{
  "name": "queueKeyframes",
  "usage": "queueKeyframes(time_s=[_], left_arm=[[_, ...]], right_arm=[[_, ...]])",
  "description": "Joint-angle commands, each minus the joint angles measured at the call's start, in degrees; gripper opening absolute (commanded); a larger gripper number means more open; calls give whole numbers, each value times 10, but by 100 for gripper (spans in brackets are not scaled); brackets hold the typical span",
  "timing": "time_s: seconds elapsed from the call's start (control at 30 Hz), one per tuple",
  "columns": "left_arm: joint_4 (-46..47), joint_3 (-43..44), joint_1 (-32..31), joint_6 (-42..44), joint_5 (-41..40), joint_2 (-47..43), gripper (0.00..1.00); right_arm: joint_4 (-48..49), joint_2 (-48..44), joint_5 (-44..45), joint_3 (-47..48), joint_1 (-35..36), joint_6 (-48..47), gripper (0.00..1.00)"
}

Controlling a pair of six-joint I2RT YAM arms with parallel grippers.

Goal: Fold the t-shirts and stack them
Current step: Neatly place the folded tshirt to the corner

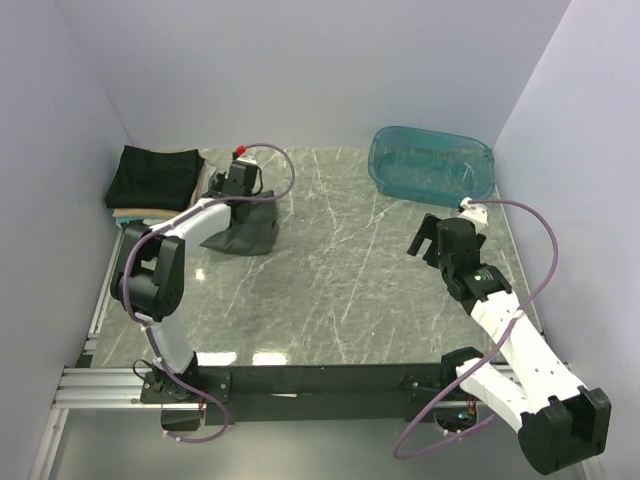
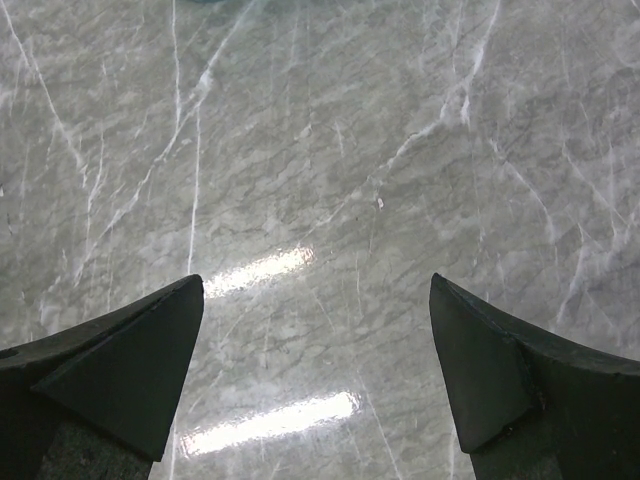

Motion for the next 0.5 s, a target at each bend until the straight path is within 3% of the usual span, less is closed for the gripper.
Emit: queueKeyframes(time_s=[0.0, 0.23, 0.47], left_arm=[[43, 24, 23, 97, -8, -42, 1], [27, 61, 75, 146, 59, -69, 1], [-2, 101, 110, 135, 134, -95, 1]], right_arm=[[12, 4, 9, -3, -4, 0, 100], [12, 28, 7, 1, -7, -1, 100], [9, 58, 0, 11, -7, -2, 100]])
